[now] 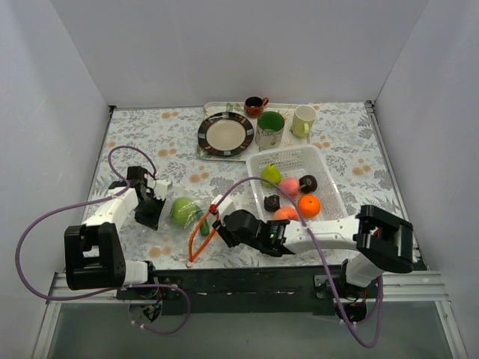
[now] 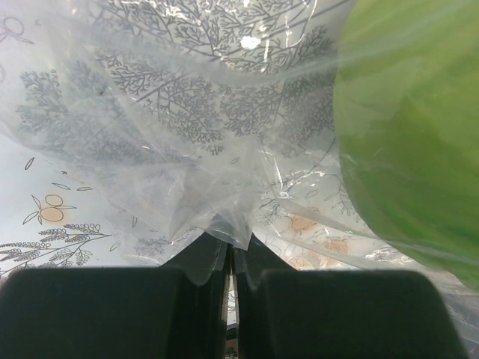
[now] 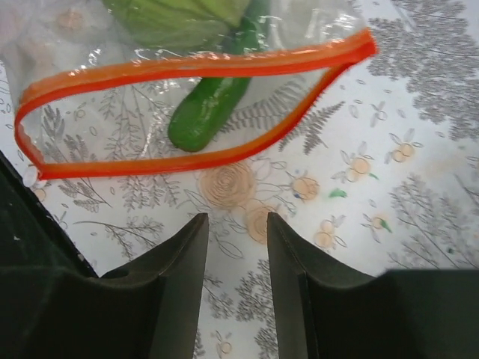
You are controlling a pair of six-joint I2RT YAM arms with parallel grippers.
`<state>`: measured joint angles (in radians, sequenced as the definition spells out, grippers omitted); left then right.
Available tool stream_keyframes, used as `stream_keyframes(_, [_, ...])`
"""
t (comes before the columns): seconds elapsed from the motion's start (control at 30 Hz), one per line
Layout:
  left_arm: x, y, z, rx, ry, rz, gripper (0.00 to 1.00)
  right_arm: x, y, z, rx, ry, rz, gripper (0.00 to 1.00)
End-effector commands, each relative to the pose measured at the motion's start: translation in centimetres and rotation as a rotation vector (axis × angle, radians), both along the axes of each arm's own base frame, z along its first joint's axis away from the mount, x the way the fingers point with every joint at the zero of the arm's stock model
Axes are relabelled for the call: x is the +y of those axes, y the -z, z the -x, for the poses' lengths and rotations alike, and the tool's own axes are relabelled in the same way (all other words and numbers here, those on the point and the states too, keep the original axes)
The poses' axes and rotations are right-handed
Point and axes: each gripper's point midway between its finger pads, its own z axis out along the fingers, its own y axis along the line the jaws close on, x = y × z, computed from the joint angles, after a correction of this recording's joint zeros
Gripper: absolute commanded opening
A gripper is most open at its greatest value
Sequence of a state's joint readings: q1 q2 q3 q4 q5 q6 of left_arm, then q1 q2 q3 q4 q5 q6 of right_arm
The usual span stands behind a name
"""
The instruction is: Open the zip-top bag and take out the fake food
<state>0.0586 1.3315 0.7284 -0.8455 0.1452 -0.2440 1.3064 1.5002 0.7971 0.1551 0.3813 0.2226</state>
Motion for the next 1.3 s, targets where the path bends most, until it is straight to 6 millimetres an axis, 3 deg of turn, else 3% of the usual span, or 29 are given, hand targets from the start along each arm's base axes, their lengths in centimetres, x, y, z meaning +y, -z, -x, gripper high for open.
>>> stream_keyframes(0.0, [0.1,-1.0,-0.8,-0.037,-0.004,-0.001,0.00,6.5,-3.2,0.2,0.016,-0.039,-0.200,0.45])
stream_keyframes(0.17, [0.1,-0.9,-0.6,-0.034,-0.001,-0.003,0.00,9.1,-1.7,-1.1,0.024,-0.008,-0.199,0.62])
stream_keyframes(0.23, [0.1,-0.9,-0.5,-0.036,0.000,-0.005,0.00,10.5,-1.0,-1.5,0.044,-0.021,-0.190,0.64])
stream_keyframes(0.4, [0.3,-1.0,-0.4,-0.042,0.003,-0.015,0.00,11.8,1.8,-2.6,0.078,0.010,-0.132,0.66])
stream_keyframes(0.5, [0.3,-1.1,-0.4,-0.044,0.007,-0.018,0.00,11.4,3.5,-2.5,0.096,0.022,-0.094,0.65])
stream_keyframes(0.63, [0.2,-0.9,-0.4,-0.040,0.010,-0.010,0.00,9.4,5.4,-2.3,0.108,0.046,-0.041,0.62])
stream_keyframes(0.93, [-0.2,-1.0,-0.3,-0.039,0.005,0.013,0.00,6.8,5.7,-2.6,0.078,0.094,-0.004,0.60])
stream_keyframes(1.1, [0.0,-1.3,-0.2,-0.050,0.009,0.000,0.00,7.1,5.2,-3.6,0.036,0.123,0.020,0.68])
stream_keyframes(1.2, [-0.1,-1.4,-0.2,-0.050,0.013,0.004,0.00,7.7,5.1,-3.5,0.036,0.120,0.026,0.63])
stream_keyframes(1.27, [-0.1,-1.5,-0.3,-0.050,0.011,0.006,0.00,7.9,5.4,-3.2,0.038,0.113,0.034,0.52])
